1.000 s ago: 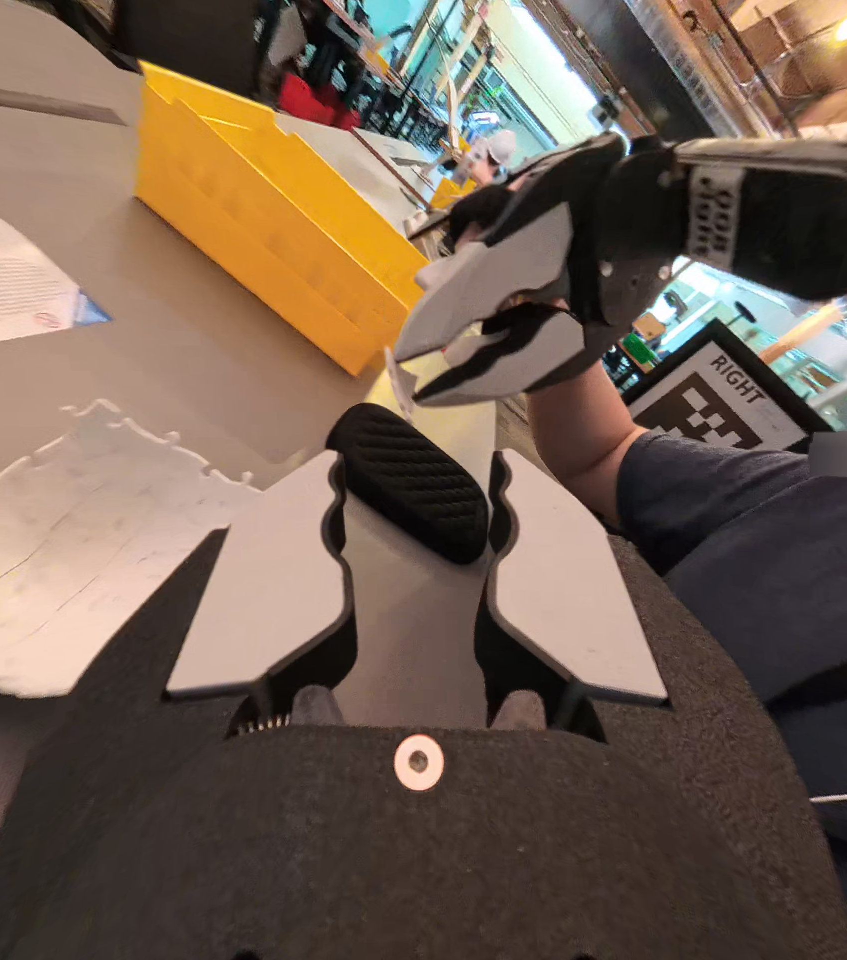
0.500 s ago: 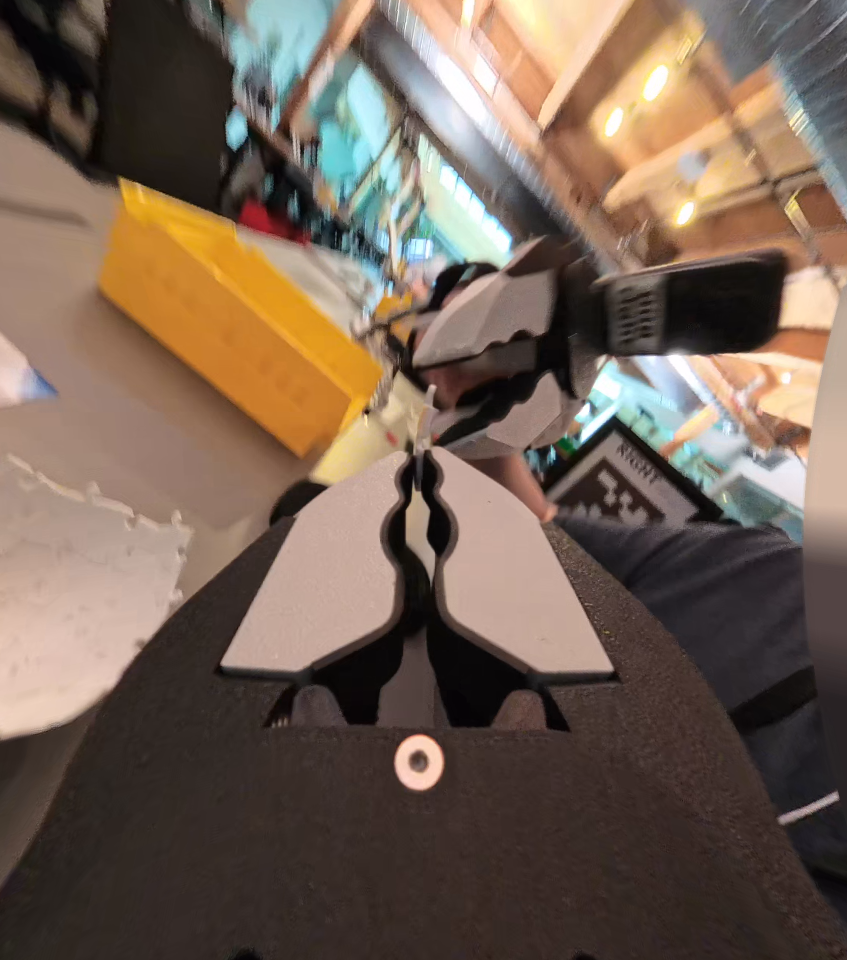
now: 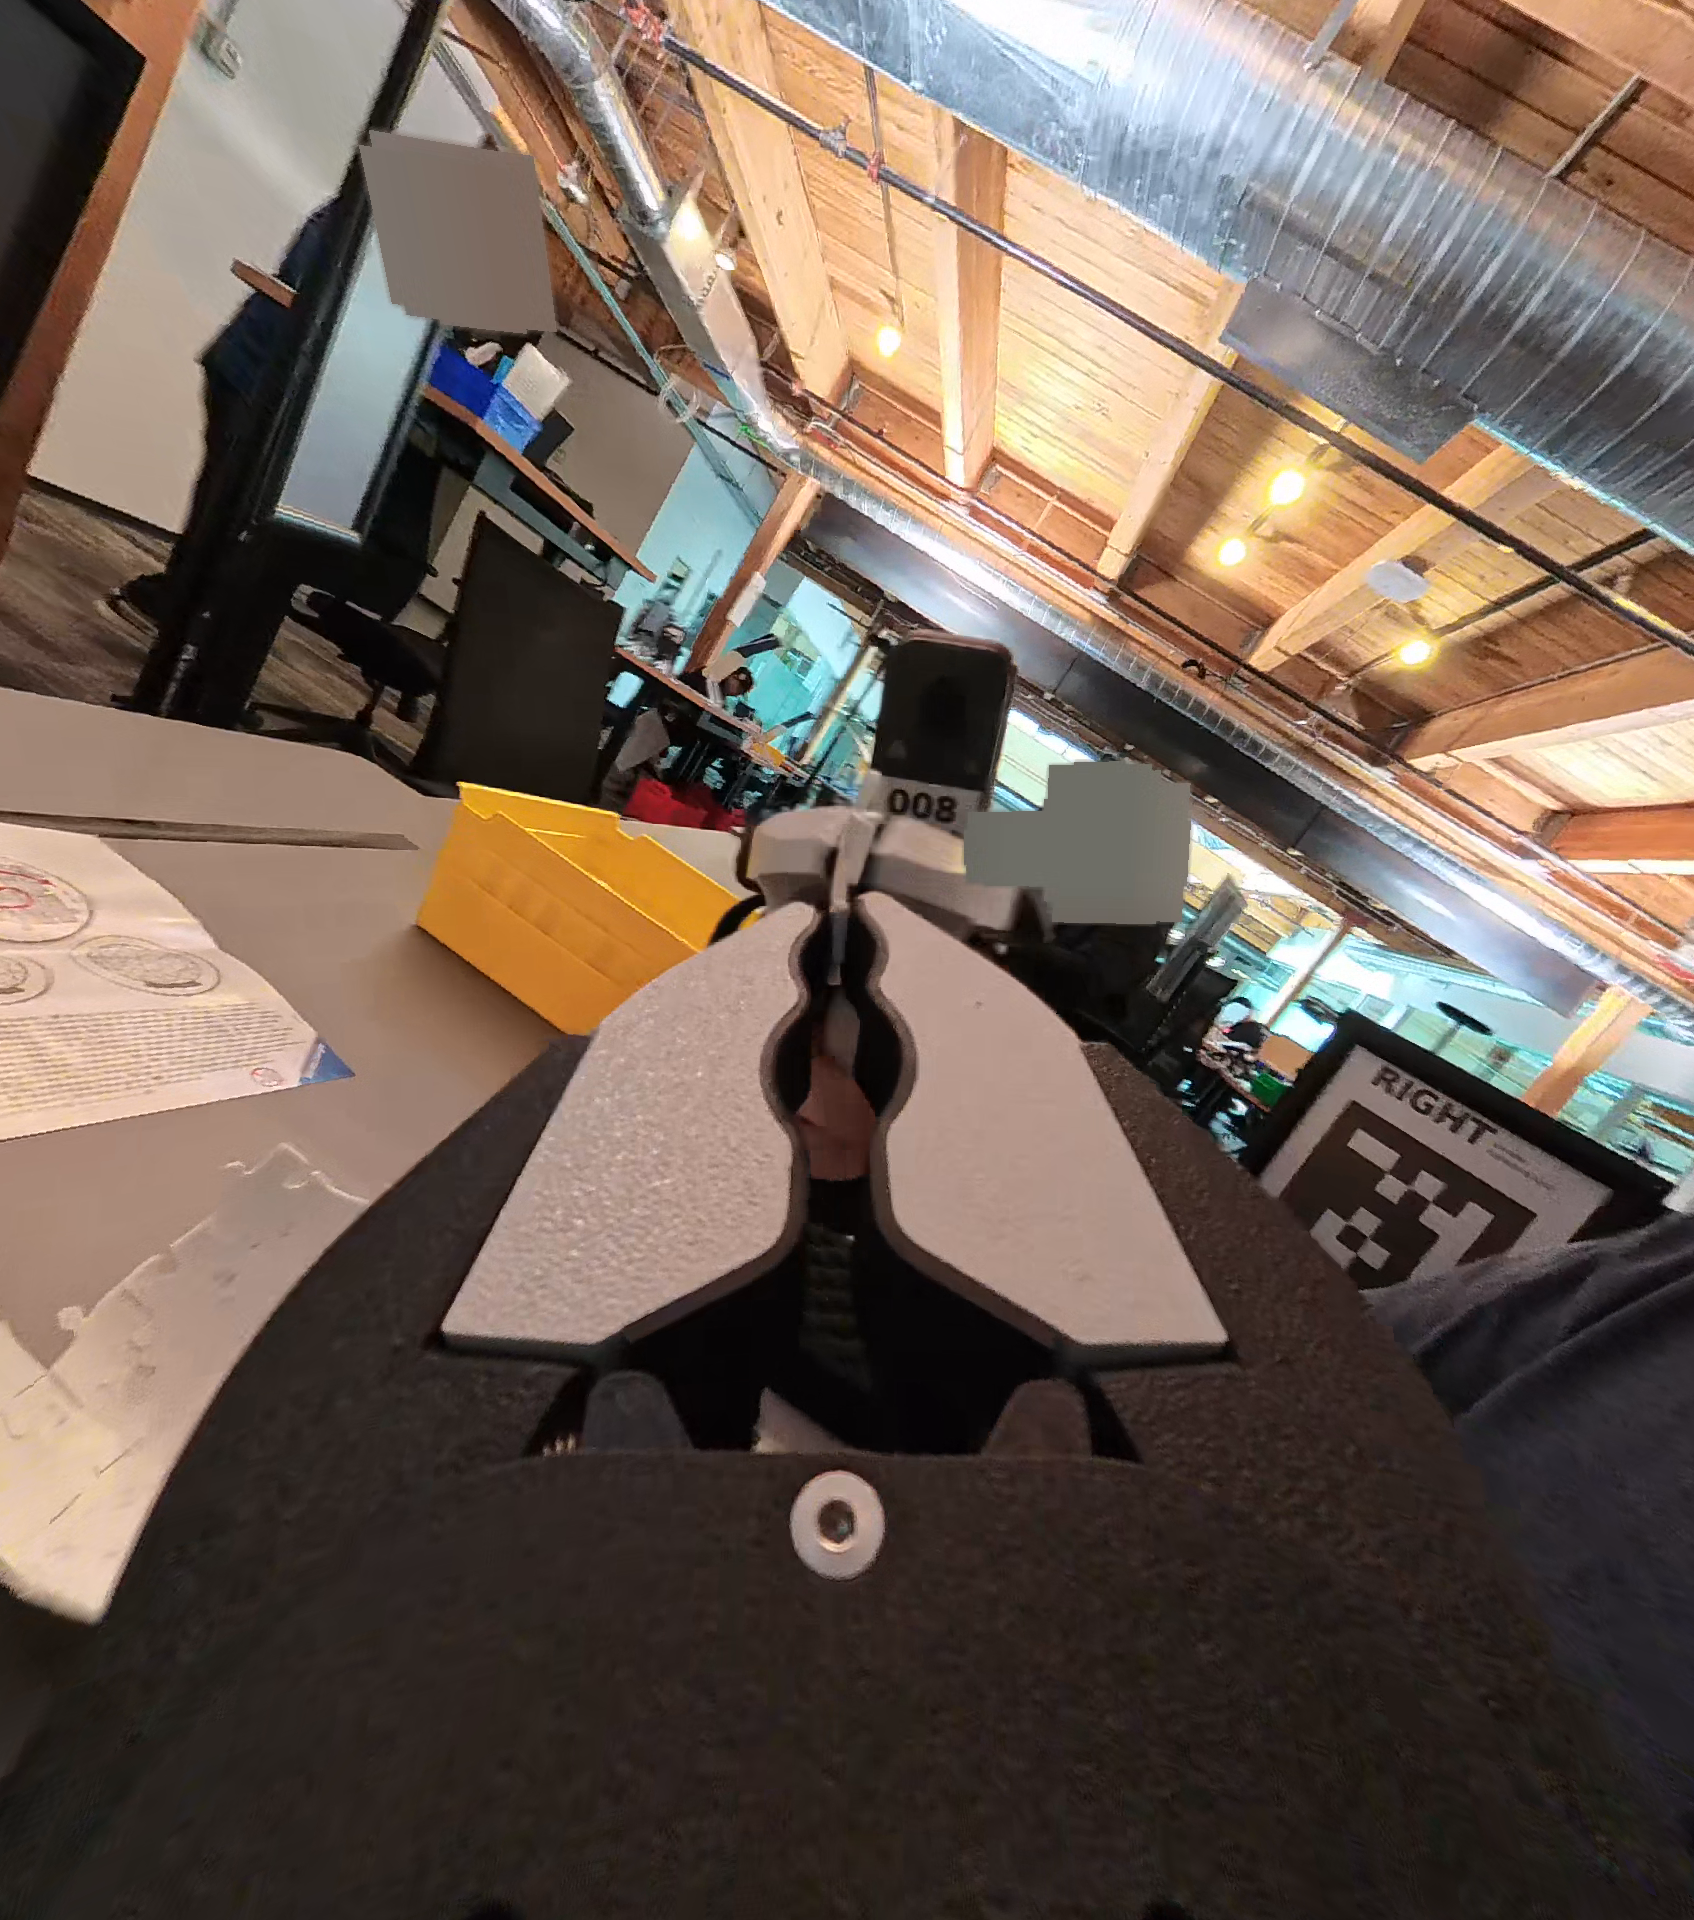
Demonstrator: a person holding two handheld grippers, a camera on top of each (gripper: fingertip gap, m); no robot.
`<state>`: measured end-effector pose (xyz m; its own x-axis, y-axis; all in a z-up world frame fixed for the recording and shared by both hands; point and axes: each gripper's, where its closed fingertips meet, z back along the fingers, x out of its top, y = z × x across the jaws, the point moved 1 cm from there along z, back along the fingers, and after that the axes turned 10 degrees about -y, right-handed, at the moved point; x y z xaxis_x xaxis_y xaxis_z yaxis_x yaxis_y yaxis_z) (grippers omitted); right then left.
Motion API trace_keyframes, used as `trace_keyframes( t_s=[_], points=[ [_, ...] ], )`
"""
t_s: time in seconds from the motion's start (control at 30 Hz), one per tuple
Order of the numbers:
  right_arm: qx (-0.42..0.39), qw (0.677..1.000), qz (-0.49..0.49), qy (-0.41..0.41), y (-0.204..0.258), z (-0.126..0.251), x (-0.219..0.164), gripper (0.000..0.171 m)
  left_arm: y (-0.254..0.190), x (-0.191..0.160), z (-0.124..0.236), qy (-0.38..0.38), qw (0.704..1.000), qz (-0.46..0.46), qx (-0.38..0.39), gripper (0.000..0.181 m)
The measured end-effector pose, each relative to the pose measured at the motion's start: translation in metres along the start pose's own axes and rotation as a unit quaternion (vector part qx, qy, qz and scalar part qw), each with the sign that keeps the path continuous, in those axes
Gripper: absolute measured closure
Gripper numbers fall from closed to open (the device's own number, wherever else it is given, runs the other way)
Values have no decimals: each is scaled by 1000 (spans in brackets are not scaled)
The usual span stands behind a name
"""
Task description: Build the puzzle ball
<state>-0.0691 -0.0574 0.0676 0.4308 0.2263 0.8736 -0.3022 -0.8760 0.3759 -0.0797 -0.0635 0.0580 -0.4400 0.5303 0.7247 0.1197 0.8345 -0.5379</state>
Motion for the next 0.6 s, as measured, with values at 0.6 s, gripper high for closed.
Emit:
trace_keyframes(
  t_s=[0.6],
  points=[
    [2, 971, 46, 236, -11, 10, -15, 163, 15, -9, 10, 127, 991, -30, 13, 179]
  ],
)
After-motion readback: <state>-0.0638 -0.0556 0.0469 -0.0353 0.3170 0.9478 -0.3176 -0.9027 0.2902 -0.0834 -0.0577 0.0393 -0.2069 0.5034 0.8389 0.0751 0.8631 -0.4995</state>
